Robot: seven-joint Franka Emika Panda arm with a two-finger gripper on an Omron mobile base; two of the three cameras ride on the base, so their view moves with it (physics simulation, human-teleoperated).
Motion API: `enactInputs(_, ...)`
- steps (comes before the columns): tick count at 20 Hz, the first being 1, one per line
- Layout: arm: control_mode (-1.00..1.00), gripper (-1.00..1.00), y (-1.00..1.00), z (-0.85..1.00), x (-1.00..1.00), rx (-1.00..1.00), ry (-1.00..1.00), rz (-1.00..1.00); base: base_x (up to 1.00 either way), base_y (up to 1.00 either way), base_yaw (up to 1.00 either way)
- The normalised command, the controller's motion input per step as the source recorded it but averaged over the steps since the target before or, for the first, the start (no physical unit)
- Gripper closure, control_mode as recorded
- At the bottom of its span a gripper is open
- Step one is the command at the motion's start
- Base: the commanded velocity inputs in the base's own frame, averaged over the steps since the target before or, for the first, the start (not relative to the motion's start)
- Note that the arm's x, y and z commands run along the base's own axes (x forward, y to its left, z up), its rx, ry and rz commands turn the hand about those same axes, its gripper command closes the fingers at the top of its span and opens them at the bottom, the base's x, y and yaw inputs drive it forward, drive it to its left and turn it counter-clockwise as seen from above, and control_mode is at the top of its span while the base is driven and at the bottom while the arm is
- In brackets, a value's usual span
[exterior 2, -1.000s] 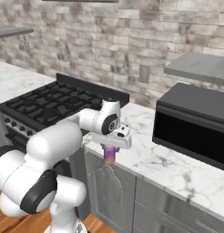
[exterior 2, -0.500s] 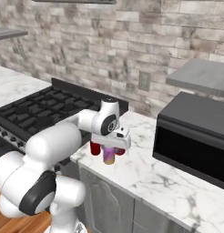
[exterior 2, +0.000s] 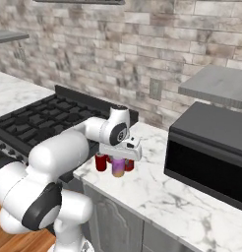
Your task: Four empty soda cans are scattered around the kitchen. Gather all the cans and cluster them next to the stove for recycling.
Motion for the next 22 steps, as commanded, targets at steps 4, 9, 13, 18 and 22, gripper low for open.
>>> enactInputs(4,1.0,1.0,0.0,0.0,0.0,0.0,0.0,0.0,0.16,0.13,0.0)
enactInputs(9,1.0,1.0,0.0,0.0,0.0,0.0,0.0,0.0,0.02,0.18,0.0)
enactInputs(13,1.0,1.0,0.0,0.0,0.0,0.0,0.0,0.0,0.04,0.32,-0.02)
enactInputs(18,1.0,1.0,0.0,0.0,0.0,0.0,0.0,0.0,-0.01,0.33,-0.07)
enactInputs(22,1.0,1.0,0.0,0.0,0.0,0.0,0.0,0.0,-0.04,0.22,-0.05)
